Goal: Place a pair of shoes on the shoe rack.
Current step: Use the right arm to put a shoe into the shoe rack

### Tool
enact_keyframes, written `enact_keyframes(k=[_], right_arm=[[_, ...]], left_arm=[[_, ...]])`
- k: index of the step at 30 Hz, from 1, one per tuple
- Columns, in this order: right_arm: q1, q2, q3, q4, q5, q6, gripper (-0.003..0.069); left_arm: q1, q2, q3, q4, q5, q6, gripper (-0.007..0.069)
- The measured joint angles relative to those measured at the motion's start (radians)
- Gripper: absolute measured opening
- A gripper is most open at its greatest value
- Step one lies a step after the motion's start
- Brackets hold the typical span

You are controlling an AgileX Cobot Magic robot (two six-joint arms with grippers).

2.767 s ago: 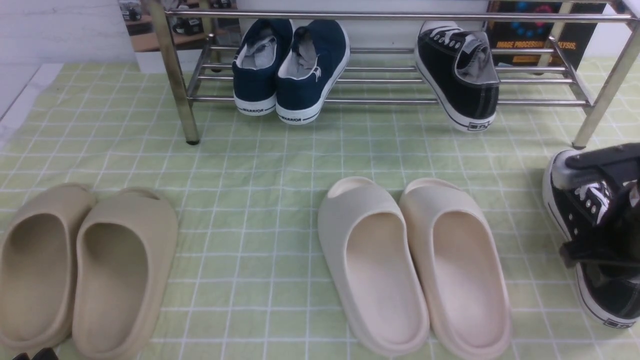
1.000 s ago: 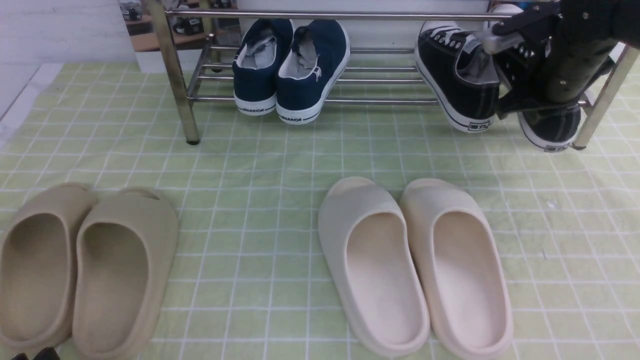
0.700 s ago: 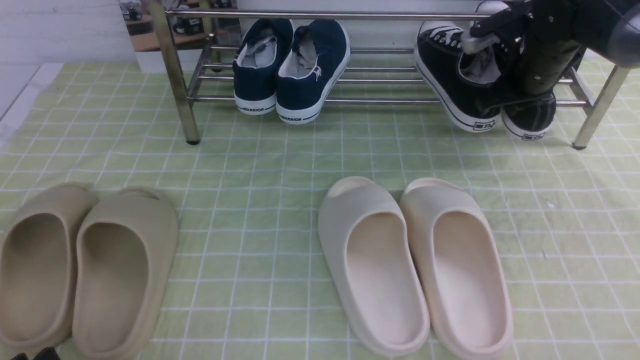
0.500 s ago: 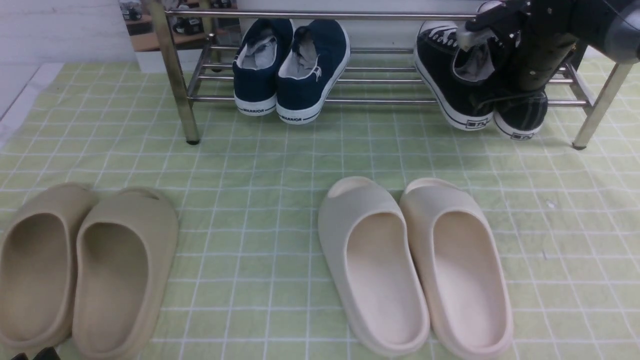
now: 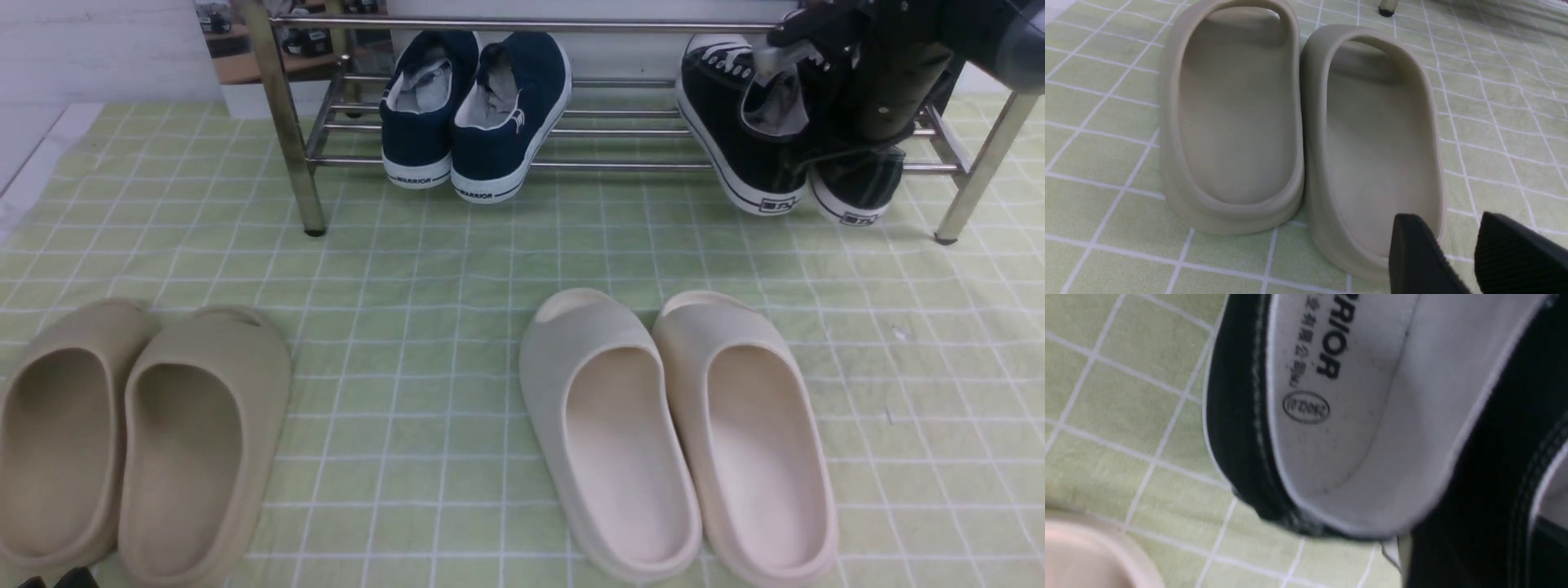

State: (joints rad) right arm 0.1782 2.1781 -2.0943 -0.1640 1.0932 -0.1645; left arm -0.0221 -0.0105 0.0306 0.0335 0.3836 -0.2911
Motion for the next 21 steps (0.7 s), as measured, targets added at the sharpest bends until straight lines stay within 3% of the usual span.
enact_keyframes(k=[5,9,13,21], right_arm=[[0.001,-0.078,-0.006,0.0,0.114,0.021,0.0438],[0.001,-0.14,0.003,0.002,0.144,0.026,0.0448],[0.001,-0.188,0.06,0.002,0.147,0.036,0.0411],[-0.008,-0.236,0.301,0.002,0.141,0.051,0.0219]], left_arm=[[0.0,0.0,0.0,0.0,0.0,0.0,0.0237],[0.0,0.0,0.0,0.0,0.0,0.0,0.0237],[0.0,0.0,0.0,0.0,0.0,0.0,0.0237],[0.0,0.0,0.0,0.0,0.0,0.0,0.0239]])
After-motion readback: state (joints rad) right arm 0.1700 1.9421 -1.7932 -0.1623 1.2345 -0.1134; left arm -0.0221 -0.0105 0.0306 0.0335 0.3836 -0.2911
